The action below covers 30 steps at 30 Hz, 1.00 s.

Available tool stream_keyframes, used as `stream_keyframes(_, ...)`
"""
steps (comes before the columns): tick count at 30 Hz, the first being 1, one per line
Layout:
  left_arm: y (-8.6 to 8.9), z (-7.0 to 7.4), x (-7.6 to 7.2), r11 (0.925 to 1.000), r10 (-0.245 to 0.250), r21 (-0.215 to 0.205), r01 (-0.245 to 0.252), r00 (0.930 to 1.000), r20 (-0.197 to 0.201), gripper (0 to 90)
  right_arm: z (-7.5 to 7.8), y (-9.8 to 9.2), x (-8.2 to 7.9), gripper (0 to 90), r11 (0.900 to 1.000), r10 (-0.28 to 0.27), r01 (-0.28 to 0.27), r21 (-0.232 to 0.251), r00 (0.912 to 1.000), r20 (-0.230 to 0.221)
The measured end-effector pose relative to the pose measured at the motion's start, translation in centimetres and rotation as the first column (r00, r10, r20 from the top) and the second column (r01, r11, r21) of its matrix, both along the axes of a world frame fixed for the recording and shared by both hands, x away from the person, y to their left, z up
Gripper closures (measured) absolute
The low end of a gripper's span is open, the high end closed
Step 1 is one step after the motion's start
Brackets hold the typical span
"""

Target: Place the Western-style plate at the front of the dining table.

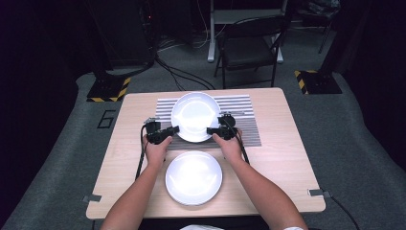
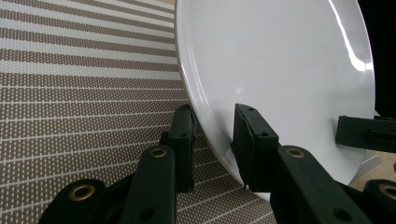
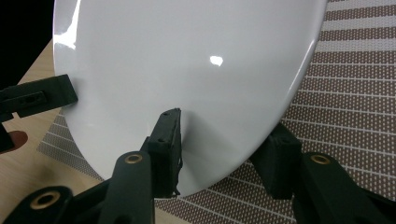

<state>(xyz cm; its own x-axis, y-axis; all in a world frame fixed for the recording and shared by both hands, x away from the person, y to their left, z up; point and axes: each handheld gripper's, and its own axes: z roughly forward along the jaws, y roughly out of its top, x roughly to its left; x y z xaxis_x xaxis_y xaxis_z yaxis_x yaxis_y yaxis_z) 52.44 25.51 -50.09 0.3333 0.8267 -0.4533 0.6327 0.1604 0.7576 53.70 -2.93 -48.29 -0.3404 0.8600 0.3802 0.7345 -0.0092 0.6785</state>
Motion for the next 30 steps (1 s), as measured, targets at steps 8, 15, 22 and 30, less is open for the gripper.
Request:
stream_keyframes(8,0.0,-0.7,0.2,0.9998,-0.001,0.019,0.001,1.0,-0.007,69.2,-0.8,0.2,-0.1,54.9,1.0,-0.001,0.001,-0.01,0.9999,-0.011)
stream_keyframes(15,-0.4,-1.0,0.4,0.9997,-0.007,0.024,0.007,0.9999,-0.013,69.2,-1.1,0.0,0.1,54.9,1.0,-0.015,0.015,-0.016,0.9996,-0.024)
stream_keyframes(22,-0.7,-1.3,0.7,0.9997,-0.008,0.023,0.008,0.9997,-0.023,69.3,-1.4,-0.3,0.3,54.9,0.999,-0.023,0.022,-0.033,0.9995,-0.022)
stream_keyframes(30,-1.1,-1.5,1.1,0.9997,-0.009,0.024,0.01,0.9995,-0.03,69.3,-1.6,-0.5,0.5,54.8,0.999,-0.037,0.036,-0.031,0.9986,-0.037)
